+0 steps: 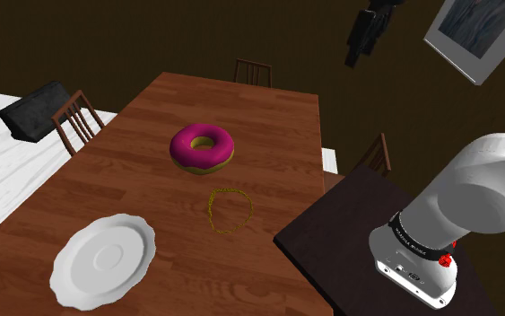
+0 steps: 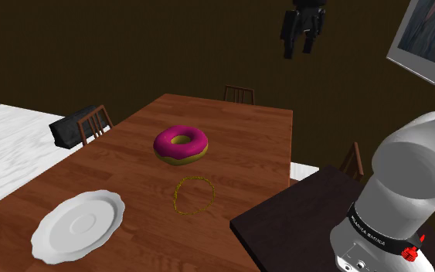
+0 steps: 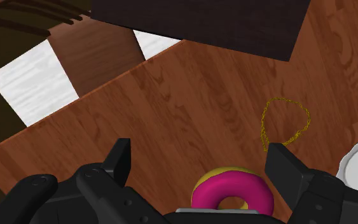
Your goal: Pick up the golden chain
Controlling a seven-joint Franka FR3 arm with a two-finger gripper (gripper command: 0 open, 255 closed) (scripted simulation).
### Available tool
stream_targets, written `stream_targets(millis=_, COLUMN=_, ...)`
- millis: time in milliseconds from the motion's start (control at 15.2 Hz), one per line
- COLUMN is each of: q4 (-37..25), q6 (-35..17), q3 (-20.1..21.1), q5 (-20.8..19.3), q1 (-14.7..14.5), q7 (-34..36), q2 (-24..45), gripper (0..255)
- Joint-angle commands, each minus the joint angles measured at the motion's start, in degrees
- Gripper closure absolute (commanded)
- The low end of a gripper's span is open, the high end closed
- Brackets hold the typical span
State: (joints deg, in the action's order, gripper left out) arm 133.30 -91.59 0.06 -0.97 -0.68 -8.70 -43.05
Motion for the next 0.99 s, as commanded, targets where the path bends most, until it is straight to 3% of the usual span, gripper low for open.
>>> stream_targets(millis=0, q4=0.0, q6=0.0, q3=0.0, q5=0.0, q1=0.0, q7=0.0, q2=0.0, gripper=0)
stream_targets(millis=924, q4=8.0, q6=-20.6, q3=9.4, q5=3.6, q1=-4.1, q7=8.3, q2=17.1, gripper=0)
